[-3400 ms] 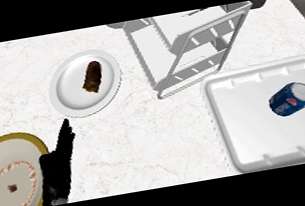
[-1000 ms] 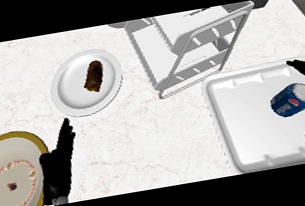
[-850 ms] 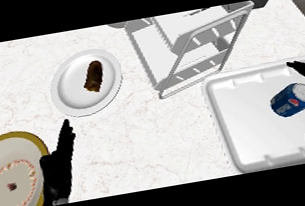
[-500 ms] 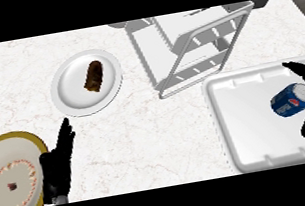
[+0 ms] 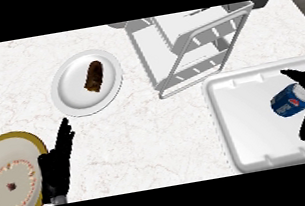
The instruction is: Pick the can from the tray and place it in the tiered basket
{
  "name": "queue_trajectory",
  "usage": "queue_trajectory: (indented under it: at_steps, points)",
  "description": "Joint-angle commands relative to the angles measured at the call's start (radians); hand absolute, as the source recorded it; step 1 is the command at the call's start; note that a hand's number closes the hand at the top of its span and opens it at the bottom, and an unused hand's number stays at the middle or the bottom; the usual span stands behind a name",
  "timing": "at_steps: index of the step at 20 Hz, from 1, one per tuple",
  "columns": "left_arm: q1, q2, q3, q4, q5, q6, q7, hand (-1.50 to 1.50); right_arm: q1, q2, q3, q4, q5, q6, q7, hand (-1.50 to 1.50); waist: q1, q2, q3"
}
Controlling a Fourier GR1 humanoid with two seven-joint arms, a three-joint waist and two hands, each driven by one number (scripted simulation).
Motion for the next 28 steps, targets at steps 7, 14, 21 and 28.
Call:
queue_trajectory:
  at_steps: [7,14,21,28]
  points:
    - [0.057,0.001,0.012,-0.07,-0.017,-0.037,0.035,0.0,0.007,0.035,-0.034,0.051,0.057,-0.041,-0.087,1.5,0.0,0.001,-0.002]
    - [0.056,-0.035,-0.012,-0.09,-0.065,0.007,0.053,0.0,-0.034,0.01,0.007,0.231,0.144,-0.171,-0.289,1.5,0.005,0.003,-0.002]
    - [0.025,-0.018,0.018,-0.036,-0.046,-0.016,0.029,0.0,-0.022,0.332,0.054,0.109,0.276,-0.303,0.213,1.5,0.002,-0.004,-0.005]
    - [0.033,-0.028,0.008,-0.028,-0.053,-0.011,0.021,0.0,-0.043,0.47,0.07,0.012,0.359,-0.549,0.698,1.5,0.017,-0.008,-0.004]
